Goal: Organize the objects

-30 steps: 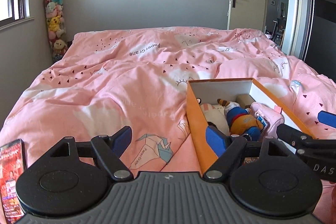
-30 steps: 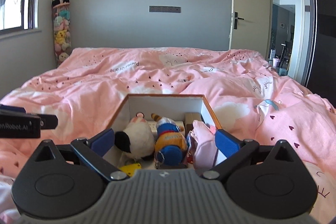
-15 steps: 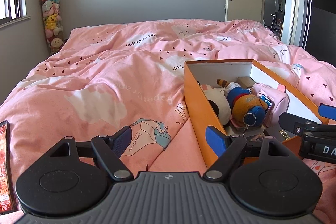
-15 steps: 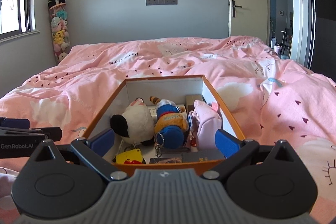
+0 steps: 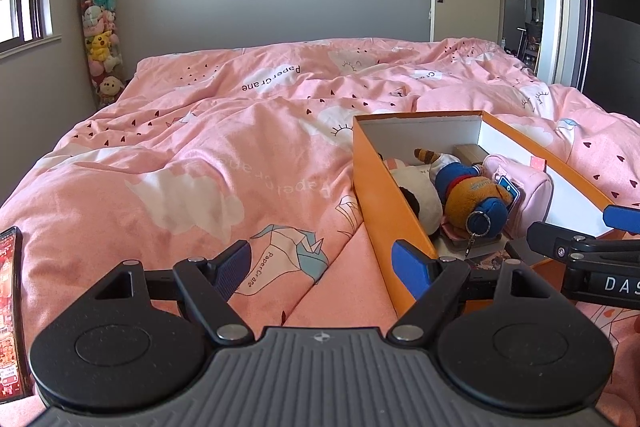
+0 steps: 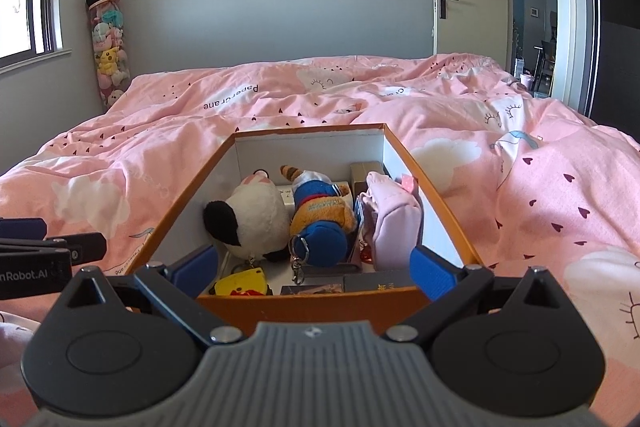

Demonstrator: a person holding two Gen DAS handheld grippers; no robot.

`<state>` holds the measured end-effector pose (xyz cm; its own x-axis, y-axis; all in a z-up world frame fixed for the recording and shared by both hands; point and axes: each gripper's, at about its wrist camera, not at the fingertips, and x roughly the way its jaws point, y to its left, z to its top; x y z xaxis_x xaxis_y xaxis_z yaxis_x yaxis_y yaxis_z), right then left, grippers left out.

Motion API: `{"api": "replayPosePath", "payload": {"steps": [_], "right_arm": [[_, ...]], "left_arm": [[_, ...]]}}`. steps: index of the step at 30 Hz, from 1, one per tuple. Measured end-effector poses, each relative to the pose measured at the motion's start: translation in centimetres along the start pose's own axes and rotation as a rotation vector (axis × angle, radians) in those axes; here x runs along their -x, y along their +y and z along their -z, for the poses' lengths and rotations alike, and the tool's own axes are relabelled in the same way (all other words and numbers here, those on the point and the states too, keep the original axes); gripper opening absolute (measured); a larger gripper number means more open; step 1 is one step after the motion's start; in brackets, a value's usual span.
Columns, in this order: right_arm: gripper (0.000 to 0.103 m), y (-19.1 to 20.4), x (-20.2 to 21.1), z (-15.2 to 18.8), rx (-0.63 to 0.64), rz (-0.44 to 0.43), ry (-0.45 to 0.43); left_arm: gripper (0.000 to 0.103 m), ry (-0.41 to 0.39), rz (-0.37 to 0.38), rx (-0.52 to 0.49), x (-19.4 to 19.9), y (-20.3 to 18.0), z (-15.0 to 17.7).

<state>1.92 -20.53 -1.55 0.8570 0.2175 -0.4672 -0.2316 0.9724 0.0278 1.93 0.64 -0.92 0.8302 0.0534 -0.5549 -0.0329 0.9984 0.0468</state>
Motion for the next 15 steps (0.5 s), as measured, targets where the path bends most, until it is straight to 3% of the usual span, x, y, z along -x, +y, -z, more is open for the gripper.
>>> {"api": "replayPosePath", "payload": {"steps": [15], "right_arm": [[0.102,0.53,-0.54,0.21,0.035,0.025,0.014]], "left_arm": [[0.093,0.037,-0.001,-0.006,-0.62,-0.05,0.44]]}}
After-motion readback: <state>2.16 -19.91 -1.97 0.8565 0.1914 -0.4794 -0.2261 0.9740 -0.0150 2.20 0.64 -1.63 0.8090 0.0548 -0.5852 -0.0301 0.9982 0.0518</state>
